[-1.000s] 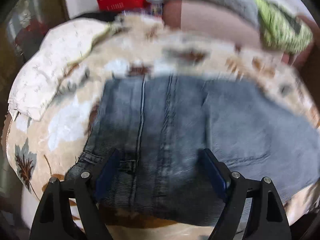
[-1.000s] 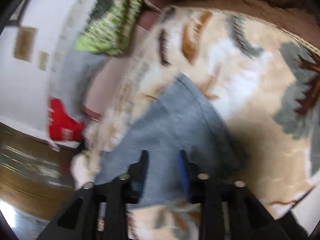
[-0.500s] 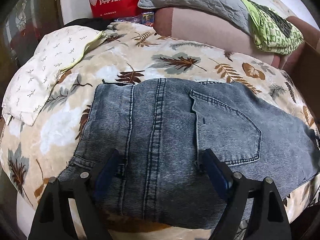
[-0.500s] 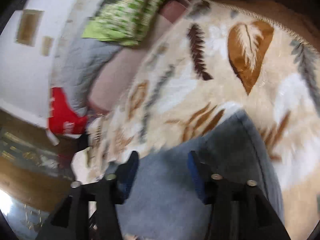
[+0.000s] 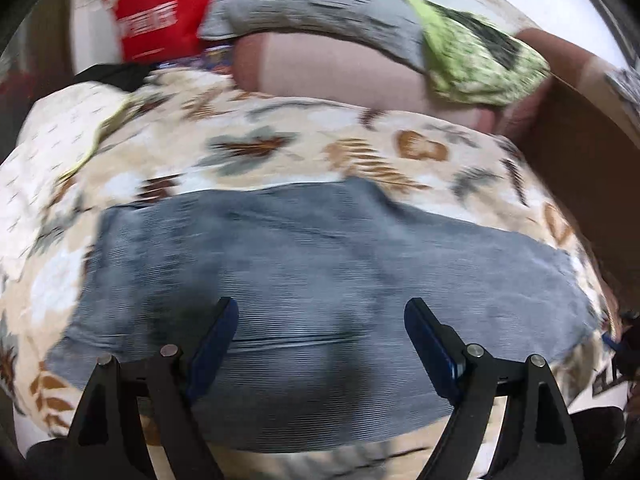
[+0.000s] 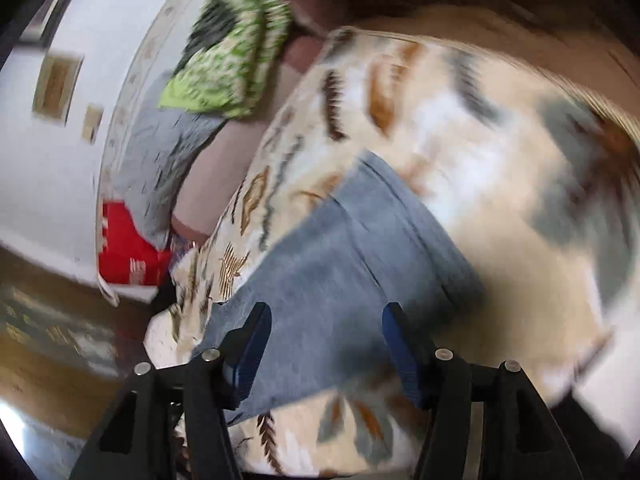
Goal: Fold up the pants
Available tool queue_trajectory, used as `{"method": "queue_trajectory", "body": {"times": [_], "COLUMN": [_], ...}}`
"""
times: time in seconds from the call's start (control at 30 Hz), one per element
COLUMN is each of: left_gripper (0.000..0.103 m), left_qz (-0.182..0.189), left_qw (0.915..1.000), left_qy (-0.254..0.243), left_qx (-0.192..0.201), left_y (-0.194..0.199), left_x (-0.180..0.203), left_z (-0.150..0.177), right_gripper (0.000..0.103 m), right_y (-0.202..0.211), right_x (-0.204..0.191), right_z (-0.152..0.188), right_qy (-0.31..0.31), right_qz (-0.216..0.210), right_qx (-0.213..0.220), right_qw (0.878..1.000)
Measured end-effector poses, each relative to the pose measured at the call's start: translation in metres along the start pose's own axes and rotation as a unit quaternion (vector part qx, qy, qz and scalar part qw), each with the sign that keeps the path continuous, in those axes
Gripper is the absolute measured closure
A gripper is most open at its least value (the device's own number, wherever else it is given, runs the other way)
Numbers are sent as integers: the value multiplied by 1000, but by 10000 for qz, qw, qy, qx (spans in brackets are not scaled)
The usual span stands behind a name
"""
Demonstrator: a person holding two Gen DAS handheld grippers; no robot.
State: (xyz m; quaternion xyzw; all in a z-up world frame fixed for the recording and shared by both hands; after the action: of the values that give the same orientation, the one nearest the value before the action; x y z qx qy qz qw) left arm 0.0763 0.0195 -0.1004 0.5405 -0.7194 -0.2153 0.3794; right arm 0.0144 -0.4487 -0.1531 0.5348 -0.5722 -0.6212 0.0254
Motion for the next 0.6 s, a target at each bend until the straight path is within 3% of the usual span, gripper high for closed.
{"method": "queue_trajectory", "body": {"times": [0.17,0.33,0.6], "left_gripper": [17,17,17], "left_qz": [289,409,-84], "left_qw": [9993,9984,9959], "left_qy": [-156,-88,-546], "left_qx": [-205,-384,-721], "left_y": [-21,-37,-78], "left_x": [49,78,104], "left_z": [2,6,17], "right_gripper": [41,41,41], "right_y": [-18,-32,-36], "right_x": [39,45,42], "right_z": [-4,-18,-24], "right_qy": [-798,-914,-722], "right_qz": [26,238,294], "right_qx": [-196,-101,94], "right_qw": [9966,9955,9969]}}
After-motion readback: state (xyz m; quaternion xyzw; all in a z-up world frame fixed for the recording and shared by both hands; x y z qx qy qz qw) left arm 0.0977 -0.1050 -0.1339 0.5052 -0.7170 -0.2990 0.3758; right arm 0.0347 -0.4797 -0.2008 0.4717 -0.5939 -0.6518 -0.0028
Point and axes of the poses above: each gripper's, at about its wrist camera, not at the fingertips, and y roughly against the way its jaws point, x to its right, z to its underside, the point moved 7 cm from there along -y, roughly the way its jaws point, and after that the axes turned 12 degrees about z, right-handed, at the moved point
